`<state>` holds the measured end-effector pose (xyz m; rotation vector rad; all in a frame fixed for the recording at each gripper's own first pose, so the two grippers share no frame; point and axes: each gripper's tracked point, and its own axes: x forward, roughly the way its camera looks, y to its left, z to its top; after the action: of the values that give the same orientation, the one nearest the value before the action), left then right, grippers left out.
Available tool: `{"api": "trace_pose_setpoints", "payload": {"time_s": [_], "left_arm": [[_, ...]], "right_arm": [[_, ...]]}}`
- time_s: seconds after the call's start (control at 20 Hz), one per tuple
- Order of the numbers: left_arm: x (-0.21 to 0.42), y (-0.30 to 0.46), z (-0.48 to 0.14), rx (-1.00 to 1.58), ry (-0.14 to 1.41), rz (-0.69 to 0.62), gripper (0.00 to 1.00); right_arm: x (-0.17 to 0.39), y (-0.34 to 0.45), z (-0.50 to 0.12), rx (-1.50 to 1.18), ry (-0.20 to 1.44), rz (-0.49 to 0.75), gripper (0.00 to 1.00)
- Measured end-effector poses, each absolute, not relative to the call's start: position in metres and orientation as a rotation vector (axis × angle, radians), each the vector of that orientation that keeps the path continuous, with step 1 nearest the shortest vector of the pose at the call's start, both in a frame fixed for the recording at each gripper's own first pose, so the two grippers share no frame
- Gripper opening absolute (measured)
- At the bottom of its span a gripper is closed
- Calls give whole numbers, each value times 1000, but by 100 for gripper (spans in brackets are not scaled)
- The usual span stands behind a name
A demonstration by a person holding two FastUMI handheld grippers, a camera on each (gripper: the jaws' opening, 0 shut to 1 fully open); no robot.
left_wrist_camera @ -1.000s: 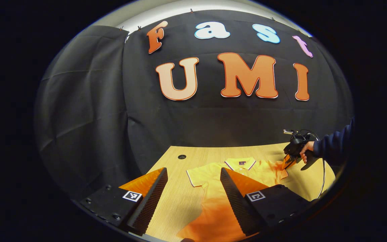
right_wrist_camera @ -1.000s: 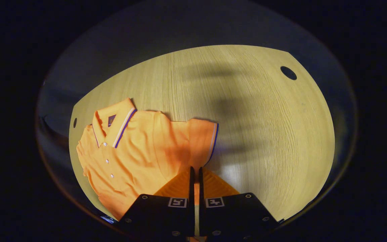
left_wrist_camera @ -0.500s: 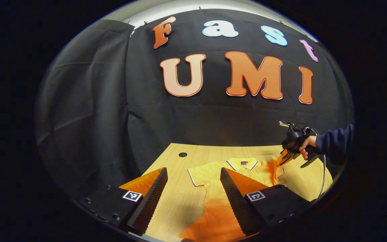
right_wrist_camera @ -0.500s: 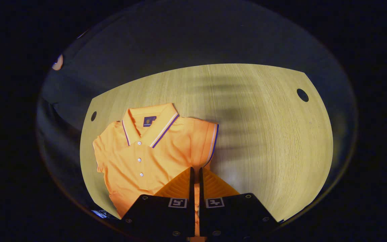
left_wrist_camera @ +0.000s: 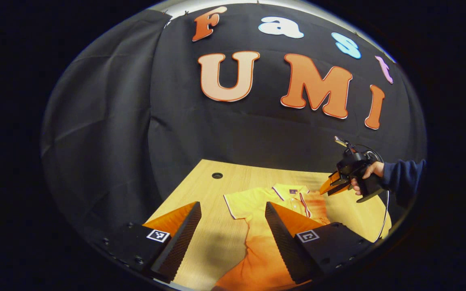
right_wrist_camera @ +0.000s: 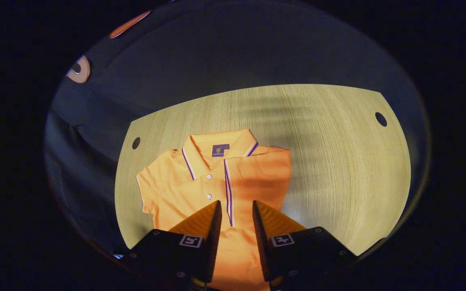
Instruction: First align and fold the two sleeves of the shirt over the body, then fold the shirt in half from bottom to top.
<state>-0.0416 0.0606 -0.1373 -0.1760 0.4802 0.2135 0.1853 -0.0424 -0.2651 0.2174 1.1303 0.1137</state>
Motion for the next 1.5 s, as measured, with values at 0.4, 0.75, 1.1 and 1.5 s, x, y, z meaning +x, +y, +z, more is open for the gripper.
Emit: {"api": "trace_pose_setpoints", "payload": {"time_s": [0.4, 0.75, 1.1, 1.5], "left_arm": [[15, 82, -187, -229, 645, 167, 98], [63, 88, -250, -348, 875, 151, 98], [106, 86, -299, -372, 1053, 79, 98], [150, 73, -351, -331, 1236, 38, 98]], "right_arm": [[153, -36, -188, 264, 893, 144, 91], [96, -52, -120, 244, 698, 55, 97], [31, -64, -79, 215, 548, -92, 97], [-39, -91, -71, 154, 473, -260, 98]]}}
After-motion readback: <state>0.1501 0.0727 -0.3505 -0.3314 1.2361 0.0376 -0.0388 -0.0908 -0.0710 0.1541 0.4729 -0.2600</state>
